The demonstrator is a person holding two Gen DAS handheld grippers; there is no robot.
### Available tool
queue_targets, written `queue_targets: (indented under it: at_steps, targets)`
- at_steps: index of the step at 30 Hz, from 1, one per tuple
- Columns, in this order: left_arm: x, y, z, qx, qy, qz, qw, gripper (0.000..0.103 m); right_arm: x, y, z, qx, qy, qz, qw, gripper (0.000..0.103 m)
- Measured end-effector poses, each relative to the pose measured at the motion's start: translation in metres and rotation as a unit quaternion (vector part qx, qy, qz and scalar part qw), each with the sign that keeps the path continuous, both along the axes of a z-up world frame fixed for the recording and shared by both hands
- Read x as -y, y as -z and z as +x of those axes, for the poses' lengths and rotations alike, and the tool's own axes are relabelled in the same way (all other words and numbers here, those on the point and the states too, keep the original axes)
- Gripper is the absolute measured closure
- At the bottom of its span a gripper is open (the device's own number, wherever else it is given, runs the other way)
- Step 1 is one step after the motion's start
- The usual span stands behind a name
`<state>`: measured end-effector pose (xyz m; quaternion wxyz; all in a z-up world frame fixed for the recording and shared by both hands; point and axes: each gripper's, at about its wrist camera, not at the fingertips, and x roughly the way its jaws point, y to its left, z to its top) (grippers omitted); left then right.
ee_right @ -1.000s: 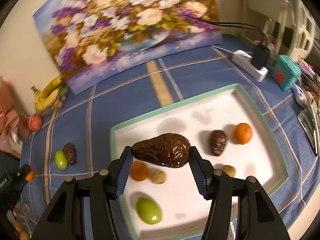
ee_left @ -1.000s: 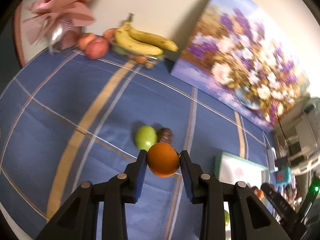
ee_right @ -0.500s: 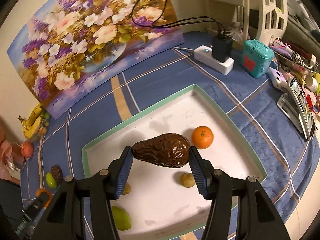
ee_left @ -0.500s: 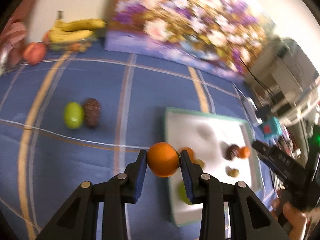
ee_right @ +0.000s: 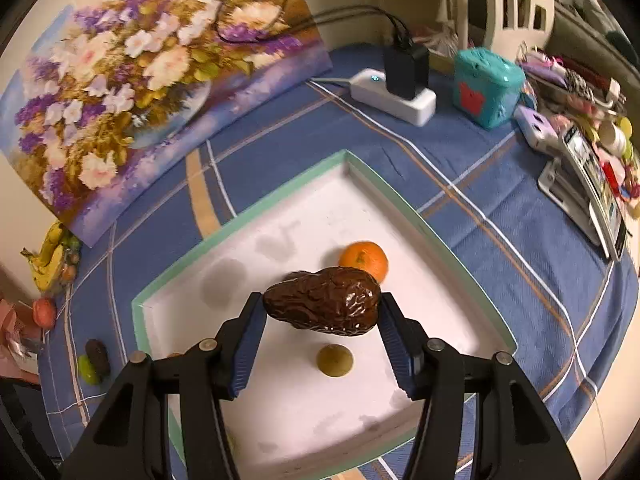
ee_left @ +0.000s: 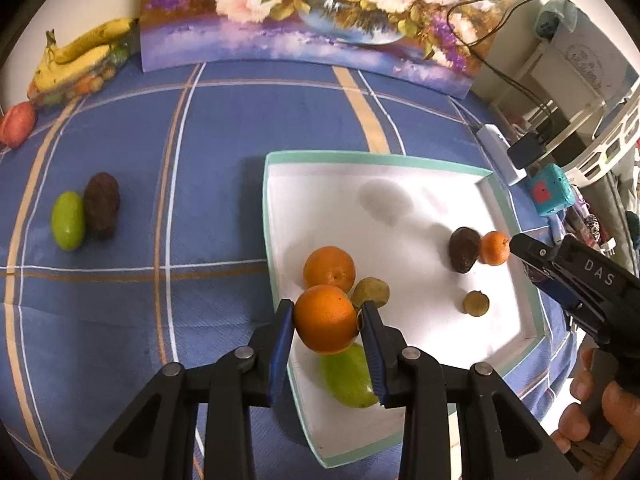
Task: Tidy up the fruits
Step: 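Carry the date and mandarin over the white tray with both tools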
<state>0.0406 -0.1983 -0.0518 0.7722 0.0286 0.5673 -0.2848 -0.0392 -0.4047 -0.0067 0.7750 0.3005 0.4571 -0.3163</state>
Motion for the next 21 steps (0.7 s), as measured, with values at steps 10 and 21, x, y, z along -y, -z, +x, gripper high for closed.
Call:
queue_targets:
  at_steps: [10, 21]
  targets:
    - [0.007, 0.017, 0.002, -0.012, 0.008, 0.023, 0.9996, 0.067, 0.012, 0.027, -0.001, -0.038, 0.013, 0.02, 0.999, 0.045]
    - [0.013, 0.023, 0.004, -0.01, 0.012, 0.029, 0.9994, 0.067, 0.013, 0.048, 0.0, -0.063, 0.014, 0.034, 0.997, 0.045]
